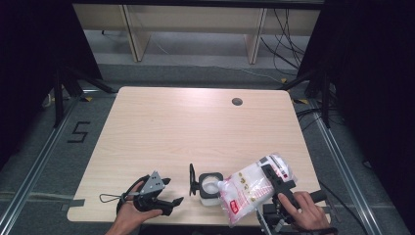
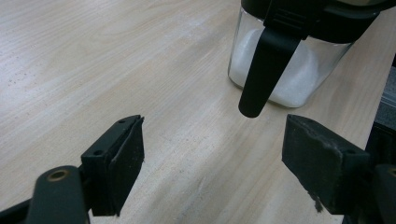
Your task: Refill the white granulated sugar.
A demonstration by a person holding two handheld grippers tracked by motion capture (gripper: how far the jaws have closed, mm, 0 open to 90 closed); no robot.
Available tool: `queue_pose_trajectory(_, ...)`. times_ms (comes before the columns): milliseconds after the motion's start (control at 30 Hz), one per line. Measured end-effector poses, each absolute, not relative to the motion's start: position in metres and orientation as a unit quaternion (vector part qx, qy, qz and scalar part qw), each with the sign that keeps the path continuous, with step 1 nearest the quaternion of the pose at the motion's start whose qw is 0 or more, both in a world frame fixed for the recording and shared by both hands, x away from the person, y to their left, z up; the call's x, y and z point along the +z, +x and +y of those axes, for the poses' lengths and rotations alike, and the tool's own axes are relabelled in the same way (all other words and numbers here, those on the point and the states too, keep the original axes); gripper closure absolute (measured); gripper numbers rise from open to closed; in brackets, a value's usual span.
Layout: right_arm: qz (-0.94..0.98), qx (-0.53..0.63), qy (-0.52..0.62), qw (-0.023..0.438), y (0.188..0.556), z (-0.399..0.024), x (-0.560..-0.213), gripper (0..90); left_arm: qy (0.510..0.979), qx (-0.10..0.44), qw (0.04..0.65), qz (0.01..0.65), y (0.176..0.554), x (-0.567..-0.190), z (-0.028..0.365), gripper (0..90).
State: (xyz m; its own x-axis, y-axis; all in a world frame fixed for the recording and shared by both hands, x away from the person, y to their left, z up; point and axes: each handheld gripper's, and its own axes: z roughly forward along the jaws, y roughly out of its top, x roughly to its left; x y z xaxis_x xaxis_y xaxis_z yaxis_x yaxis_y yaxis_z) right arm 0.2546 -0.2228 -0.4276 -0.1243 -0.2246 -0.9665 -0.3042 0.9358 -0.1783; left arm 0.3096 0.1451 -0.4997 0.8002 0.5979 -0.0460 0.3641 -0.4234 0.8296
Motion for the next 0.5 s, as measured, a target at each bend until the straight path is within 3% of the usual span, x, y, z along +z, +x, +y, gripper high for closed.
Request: queue_pose_trajectory(500,0.752,0.023,-0.176,0.634,0.2513,-0.2197,-0.427,46.0,0.83,0.128,0.456,0.294,0.3082,-0.4998,0.1448,20.4)
